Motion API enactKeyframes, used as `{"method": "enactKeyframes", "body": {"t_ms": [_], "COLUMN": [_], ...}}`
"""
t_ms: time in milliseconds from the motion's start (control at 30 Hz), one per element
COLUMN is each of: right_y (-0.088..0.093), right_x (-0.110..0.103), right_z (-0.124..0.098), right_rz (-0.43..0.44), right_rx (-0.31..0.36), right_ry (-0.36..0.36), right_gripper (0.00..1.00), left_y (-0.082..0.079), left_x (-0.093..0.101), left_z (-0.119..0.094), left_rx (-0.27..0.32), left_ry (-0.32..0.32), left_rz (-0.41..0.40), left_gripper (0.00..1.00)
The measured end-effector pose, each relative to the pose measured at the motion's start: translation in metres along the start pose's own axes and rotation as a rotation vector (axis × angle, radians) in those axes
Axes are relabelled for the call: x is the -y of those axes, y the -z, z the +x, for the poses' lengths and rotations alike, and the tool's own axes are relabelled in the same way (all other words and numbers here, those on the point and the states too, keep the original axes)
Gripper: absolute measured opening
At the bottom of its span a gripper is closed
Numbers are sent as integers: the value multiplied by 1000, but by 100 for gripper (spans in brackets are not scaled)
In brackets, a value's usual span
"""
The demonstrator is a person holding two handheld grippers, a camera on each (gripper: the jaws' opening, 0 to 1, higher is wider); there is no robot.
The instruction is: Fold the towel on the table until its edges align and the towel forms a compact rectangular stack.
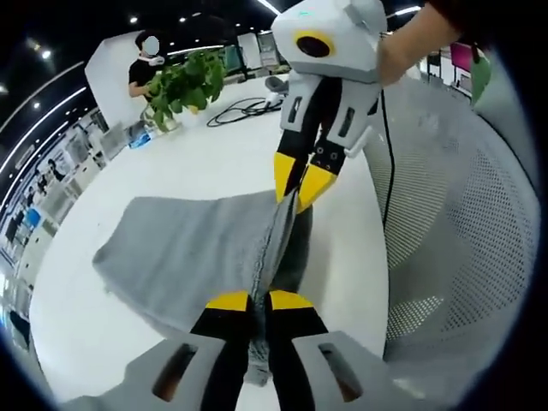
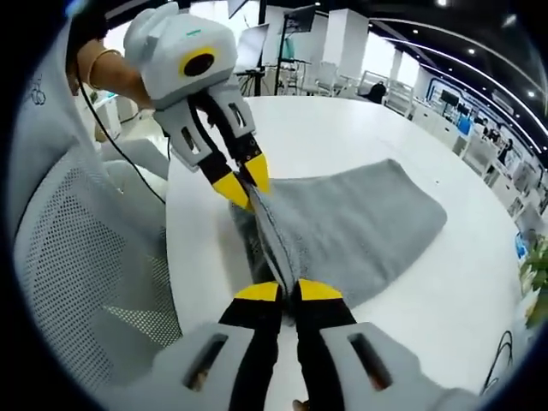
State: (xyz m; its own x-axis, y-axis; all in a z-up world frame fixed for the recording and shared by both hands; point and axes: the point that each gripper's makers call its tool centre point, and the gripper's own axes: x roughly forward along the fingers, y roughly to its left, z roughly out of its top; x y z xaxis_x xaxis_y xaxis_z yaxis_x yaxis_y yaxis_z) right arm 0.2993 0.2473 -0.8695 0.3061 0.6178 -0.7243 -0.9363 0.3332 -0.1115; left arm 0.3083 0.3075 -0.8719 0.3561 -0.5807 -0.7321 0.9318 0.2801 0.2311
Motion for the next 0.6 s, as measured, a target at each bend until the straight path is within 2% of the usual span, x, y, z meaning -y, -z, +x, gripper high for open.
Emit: {"method": "enactKeyframes", "body": {"t_ms": [333, 600], "right_y": [18, 27], "right_x": [-7, -12], "right_z": [14, 19], "right_rz": [-6, -35], "right_rx": [-45, -70], "right_ry": [-34, -66], "right_gripper": [5, 8], "left_y": [19, 24], "left_x": [13, 16], "left_z": [21, 25], "left_rx": [-70, -88], "left_ry": [53, 77], "left_rz": [36, 75], "left_gripper": [6, 7]}}
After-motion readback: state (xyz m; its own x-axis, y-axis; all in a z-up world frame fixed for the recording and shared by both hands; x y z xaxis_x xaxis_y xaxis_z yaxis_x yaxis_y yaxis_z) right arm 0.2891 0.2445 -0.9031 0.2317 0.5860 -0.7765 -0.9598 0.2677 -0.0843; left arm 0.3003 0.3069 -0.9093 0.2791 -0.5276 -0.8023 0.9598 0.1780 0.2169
